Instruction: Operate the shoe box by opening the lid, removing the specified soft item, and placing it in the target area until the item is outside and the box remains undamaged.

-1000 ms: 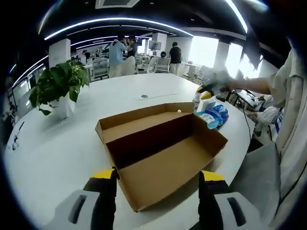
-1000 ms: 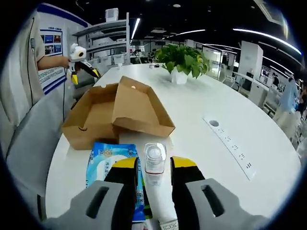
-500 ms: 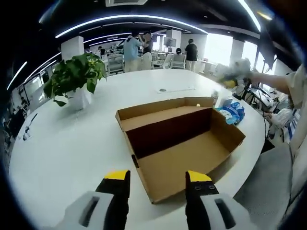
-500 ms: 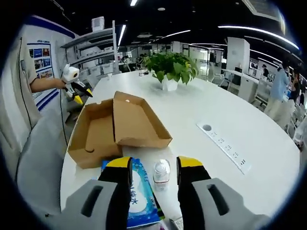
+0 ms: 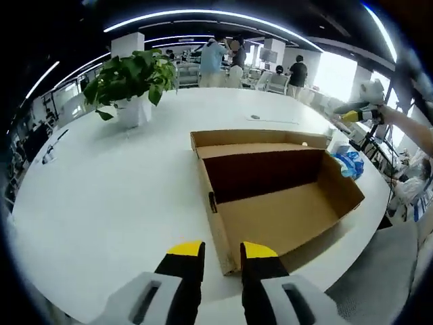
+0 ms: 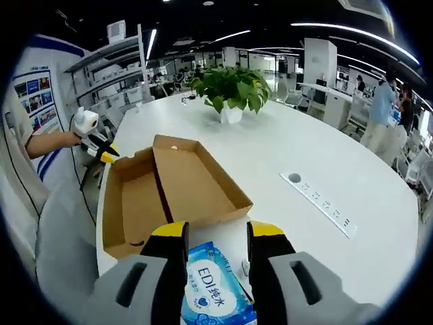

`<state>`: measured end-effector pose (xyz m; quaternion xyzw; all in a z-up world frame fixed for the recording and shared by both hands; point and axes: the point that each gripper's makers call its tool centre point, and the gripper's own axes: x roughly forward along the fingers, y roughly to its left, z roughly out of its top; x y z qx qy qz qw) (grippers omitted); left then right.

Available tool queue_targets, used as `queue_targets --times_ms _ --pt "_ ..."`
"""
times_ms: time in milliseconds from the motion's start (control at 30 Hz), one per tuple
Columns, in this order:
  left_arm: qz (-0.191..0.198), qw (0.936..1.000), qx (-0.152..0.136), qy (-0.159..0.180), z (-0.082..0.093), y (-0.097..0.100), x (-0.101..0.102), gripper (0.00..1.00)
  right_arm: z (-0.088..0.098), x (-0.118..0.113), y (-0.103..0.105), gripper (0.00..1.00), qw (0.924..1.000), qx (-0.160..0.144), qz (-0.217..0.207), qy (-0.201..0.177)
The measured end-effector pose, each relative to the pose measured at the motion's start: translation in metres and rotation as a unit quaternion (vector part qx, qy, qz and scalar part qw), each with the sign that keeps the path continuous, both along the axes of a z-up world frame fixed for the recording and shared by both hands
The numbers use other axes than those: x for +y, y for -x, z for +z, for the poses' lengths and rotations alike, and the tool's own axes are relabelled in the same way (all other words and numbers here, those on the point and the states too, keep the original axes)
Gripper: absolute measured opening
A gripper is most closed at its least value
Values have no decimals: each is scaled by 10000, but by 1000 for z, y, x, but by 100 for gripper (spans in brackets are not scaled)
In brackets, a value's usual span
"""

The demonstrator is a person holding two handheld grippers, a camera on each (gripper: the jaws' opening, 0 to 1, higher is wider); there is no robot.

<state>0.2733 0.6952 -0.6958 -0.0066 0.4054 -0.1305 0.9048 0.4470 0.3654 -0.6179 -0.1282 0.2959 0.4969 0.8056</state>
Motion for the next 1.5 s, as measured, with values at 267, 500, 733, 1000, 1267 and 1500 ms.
queue_targets --times_ms 267,500,733,1000,1267,1500 --pt "135 9997 149 150 -9 4 -5 8 -13 25 -6 29 9994 63 -270 200" --pt "367 9988 152 290 -10 4 -6 6 -30 35 -19 28 9971 214 -631 357" --pt "569 9975 171 390 -12 4 -4 5 -46 41 -36 27 9927 404 -1067 397" --pt "588 9977 150 297 -13 3 -2 4 -74 48 -54 26 9868 467 -1385 696" --pt "582 9978 158 280 -13 2 -1 4 -101 49 -66 23 9793 573 -1640 1036" --pt "576 9977 173 298 -14 0 0 4 -121 48 -71 19 9722 785 -1829 1232"
